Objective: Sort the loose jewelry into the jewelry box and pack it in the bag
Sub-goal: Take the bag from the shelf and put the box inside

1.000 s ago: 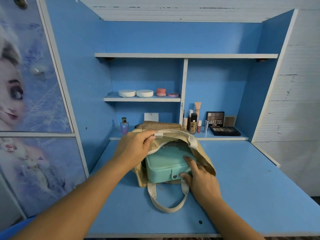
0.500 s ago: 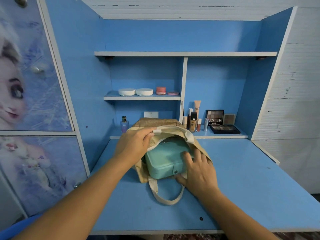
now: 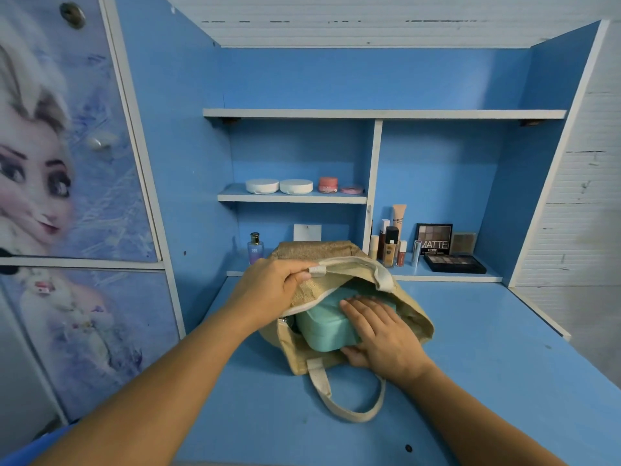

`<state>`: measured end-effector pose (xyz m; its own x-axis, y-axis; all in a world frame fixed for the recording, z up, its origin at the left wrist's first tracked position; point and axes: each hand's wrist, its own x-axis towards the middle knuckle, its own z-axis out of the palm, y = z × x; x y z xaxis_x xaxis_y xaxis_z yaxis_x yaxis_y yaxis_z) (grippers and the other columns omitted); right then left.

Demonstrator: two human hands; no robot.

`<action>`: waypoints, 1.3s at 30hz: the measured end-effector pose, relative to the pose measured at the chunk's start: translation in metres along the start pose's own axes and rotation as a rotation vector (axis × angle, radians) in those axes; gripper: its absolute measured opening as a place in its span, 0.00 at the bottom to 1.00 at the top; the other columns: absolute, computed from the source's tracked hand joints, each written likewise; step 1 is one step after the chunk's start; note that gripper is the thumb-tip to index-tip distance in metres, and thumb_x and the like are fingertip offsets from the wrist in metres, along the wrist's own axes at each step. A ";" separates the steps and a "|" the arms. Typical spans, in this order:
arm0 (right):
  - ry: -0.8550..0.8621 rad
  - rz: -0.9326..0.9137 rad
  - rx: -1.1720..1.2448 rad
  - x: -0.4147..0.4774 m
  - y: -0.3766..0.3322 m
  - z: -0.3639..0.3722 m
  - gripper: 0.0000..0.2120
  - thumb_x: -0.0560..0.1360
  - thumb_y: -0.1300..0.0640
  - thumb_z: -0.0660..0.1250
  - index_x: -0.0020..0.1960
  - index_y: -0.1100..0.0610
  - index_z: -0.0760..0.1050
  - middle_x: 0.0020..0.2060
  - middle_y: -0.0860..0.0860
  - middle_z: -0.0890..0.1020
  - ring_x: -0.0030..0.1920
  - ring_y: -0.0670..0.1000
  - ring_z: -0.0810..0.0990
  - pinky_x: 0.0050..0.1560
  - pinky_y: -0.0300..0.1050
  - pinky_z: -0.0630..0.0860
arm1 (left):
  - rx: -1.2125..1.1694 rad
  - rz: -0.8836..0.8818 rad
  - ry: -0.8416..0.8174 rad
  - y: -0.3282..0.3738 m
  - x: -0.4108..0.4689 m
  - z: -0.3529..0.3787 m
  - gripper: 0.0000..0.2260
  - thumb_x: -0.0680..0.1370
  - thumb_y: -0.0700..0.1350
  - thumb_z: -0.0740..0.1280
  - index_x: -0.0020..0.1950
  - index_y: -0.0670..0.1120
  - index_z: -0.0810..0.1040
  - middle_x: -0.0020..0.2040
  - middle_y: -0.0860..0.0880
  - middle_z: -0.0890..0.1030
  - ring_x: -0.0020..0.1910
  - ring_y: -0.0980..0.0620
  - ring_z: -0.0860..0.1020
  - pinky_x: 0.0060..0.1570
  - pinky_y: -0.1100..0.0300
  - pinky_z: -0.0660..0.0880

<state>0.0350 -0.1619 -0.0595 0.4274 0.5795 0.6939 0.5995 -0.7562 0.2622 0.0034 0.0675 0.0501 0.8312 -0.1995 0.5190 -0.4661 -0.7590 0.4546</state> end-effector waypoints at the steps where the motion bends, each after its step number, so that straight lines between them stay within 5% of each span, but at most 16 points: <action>1: 0.016 0.008 -0.005 0.000 0.002 0.000 0.31 0.72 0.39 0.62 0.67 0.59 0.66 0.57 0.54 0.80 0.60 0.54 0.76 0.64 0.52 0.70 | -0.009 -0.010 -0.011 -0.003 0.001 0.000 0.10 0.80 0.47 0.65 0.59 0.55 0.82 0.33 0.51 0.81 0.29 0.58 0.75 0.33 0.60 0.73; 3: 0.008 -0.013 -0.018 0.000 0.006 0.002 0.31 0.73 0.37 0.60 0.68 0.58 0.66 0.57 0.54 0.80 0.59 0.55 0.76 0.63 0.53 0.70 | -0.015 -0.027 -0.024 -0.006 0.003 -0.001 0.10 0.80 0.48 0.65 0.60 0.56 0.82 0.38 0.50 0.84 0.30 0.57 0.76 0.36 0.55 0.76; 8: -0.051 -0.195 -0.042 -0.002 0.010 0.011 0.29 0.71 0.43 0.62 0.66 0.60 0.67 0.59 0.56 0.80 0.59 0.58 0.79 0.59 0.55 0.76 | -0.023 -0.043 -0.037 -0.004 0.003 0.000 0.11 0.80 0.47 0.66 0.61 0.57 0.81 0.33 0.51 0.82 0.24 0.56 0.70 0.29 0.62 0.69; 11: 0.015 -0.161 -0.030 0.010 0.013 0.003 0.28 0.70 0.45 0.61 0.63 0.61 0.67 0.55 0.57 0.82 0.55 0.57 0.82 0.56 0.52 0.78 | -0.014 -0.038 -0.050 -0.001 0.005 -0.005 0.11 0.80 0.48 0.65 0.60 0.57 0.81 0.37 0.51 0.83 0.29 0.56 0.75 0.35 0.55 0.75; 14: 0.097 -0.121 -0.074 0.025 0.014 -0.006 0.26 0.70 0.46 0.61 0.61 0.62 0.68 0.52 0.57 0.83 0.52 0.56 0.82 0.54 0.50 0.78 | -0.002 -0.001 -0.041 0.007 0.008 -0.015 0.10 0.80 0.48 0.65 0.59 0.57 0.82 0.32 0.52 0.80 0.28 0.59 0.73 0.32 0.62 0.70; 19: 0.115 -0.123 -0.138 0.030 0.015 -0.001 0.26 0.70 0.46 0.61 0.62 0.62 0.68 0.53 0.57 0.82 0.52 0.57 0.81 0.56 0.51 0.70 | -0.089 0.014 -0.083 0.017 0.012 -0.019 0.10 0.80 0.47 0.66 0.58 0.60 0.81 0.29 0.57 0.78 0.25 0.58 0.68 0.29 0.61 0.67; 23: -0.032 -0.128 -0.118 0.013 0.013 0.015 0.27 0.71 0.43 0.61 0.66 0.55 0.66 0.58 0.53 0.79 0.57 0.55 0.77 0.56 0.53 0.68 | -0.118 -0.005 -0.118 0.009 0.008 -0.007 0.11 0.80 0.47 0.67 0.59 0.59 0.81 0.35 0.49 0.83 0.27 0.52 0.72 0.32 0.60 0.70; 25: -0.150 0.009 -0.071 0.003 0.011 0.021 0.27 0.72 0.40 0.57 0.68 0.49 0.64 0.62 0.51 0.77 0.61 0.56 0.74 0.57 0.58 0.72 | -0.122 -0.029 -0.125 0.002 0.005 0.000 0.11 0.80 0.47 0.67 0.58 0.59 0.82 0.38 0.48 0.84 0.33 0.46 0.77 0.36 0.55 0.73; 28: -0.276 0.267 0.046 0.000 0.010 0.020 0.30 0.72 0.34 0.53 0.72 0.41 0.57 0.67 0.54 0.71 0.66 0.60 0.67 0.58 0.64 0.73 | -0.113 -0.036 -0.108 -0.001 0.002 0.004 0.11 0.80 0.46 0.67 0.58 0.58 0.82 0.35 0.54 0.83 0.29 0.54 0.75 0.33 0.63 0.72; 33: -0.292 0.660 0.362 -0.001 0.007 0.013 0.41 0.66 0.28 0.64 0.72 0.44 0.58 0.67 0.53 0.66 0.67 0.55 0.65 0.63 0.55 0.70 | -0.056 -0.018 -0.142 0.010 0.000 0.008 0.11 0.81 0.47 0.65 0.60 0.60 0.81 0.27 0.68 0.75 0.24 0.59 0.69 0.27 0.68 0.64; 39: -0.325 0.669 0.229 0.012 -0.002 0.014 0.30 0.73 0.37 0.64 0.72 0.45 0.62 0.70 0.57 0.62 0.68 0.61 0.60 0.63 0.56 0.67 | -0.043 -0.003 -0.114 0.016 -0.004 0.009 0.11 0.81 0.46 0.65 0.60 0.58 0.81 0.27 0.68 0.76 0.26 0.62 0.71 0.27 0.70 0.64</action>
<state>0.0487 -0.1485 -0.0612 0.9034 0.1087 0.4147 0.2538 -0.9152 -0.3130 -0.0048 0.0502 0.0485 0.8606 -0.2680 0.4331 -0.4738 -0.7332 0.4878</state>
